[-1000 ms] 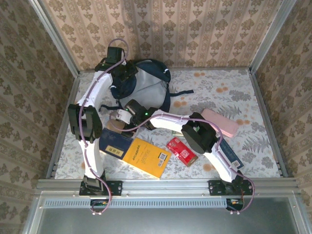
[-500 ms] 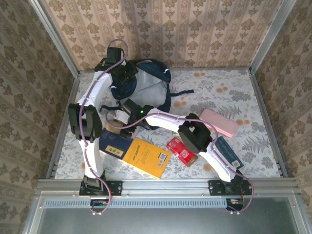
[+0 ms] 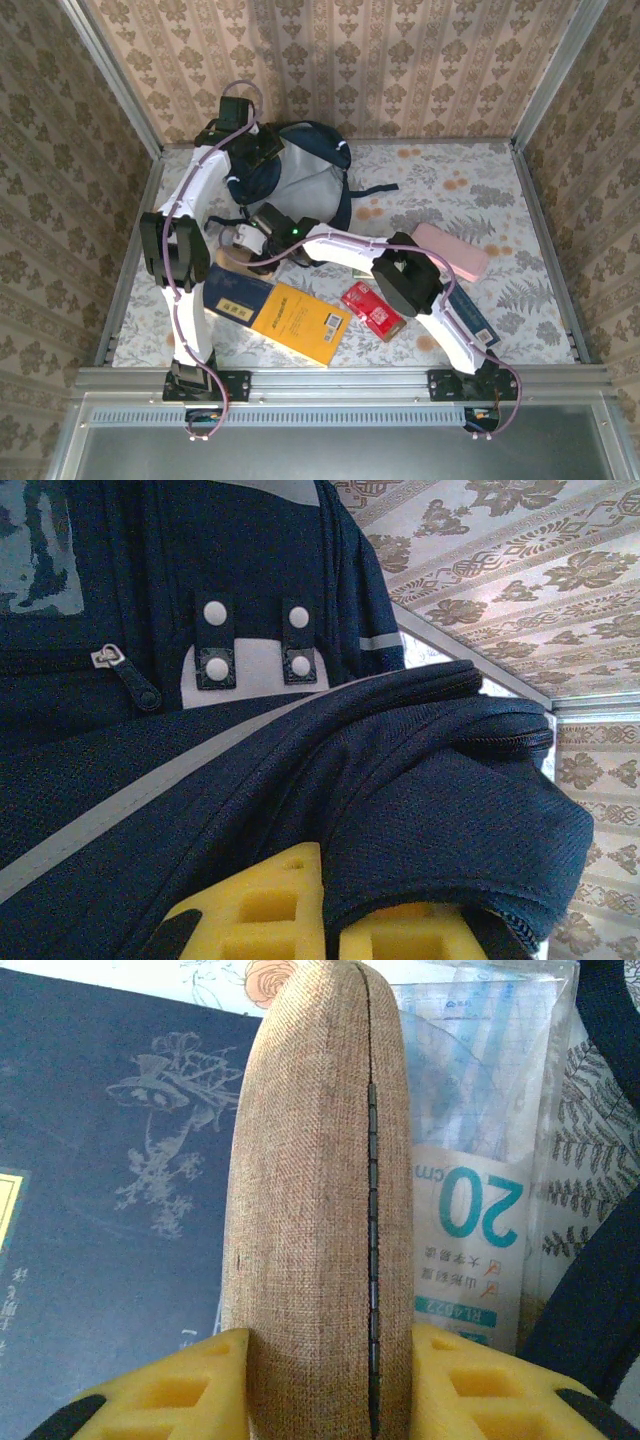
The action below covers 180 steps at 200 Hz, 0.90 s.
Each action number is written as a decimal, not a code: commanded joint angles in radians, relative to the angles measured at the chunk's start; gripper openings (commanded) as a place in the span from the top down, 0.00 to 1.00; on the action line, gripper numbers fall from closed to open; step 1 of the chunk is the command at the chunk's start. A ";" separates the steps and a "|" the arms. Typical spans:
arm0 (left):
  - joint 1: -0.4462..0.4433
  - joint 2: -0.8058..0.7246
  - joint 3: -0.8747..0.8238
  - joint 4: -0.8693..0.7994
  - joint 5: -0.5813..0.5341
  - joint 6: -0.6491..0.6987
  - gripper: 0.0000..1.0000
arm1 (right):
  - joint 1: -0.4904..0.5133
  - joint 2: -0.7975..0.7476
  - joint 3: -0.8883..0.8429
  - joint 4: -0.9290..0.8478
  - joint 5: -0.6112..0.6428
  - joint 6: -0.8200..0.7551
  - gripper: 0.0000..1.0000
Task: Pack the student bag
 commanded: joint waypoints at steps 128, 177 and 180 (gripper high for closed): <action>0.011 -0.015 -0.051 0.059 -0.019 -0.023 1.00 | 0.072 -0.200 -0.356 0.122 0.064 -0.038 0.61; 0.013 -0.010 -0.049 0.061 -0.010 -0.026 1.00 | 0.078 -0.164 -0.352 0.117 0.061 -0.026 0.48; 0.013 -0.010 -0.049 0.061 -0.009 -0.028 1.00 | 0.078 -0.158 -0.347 0.113 0.063 -0.027 0.48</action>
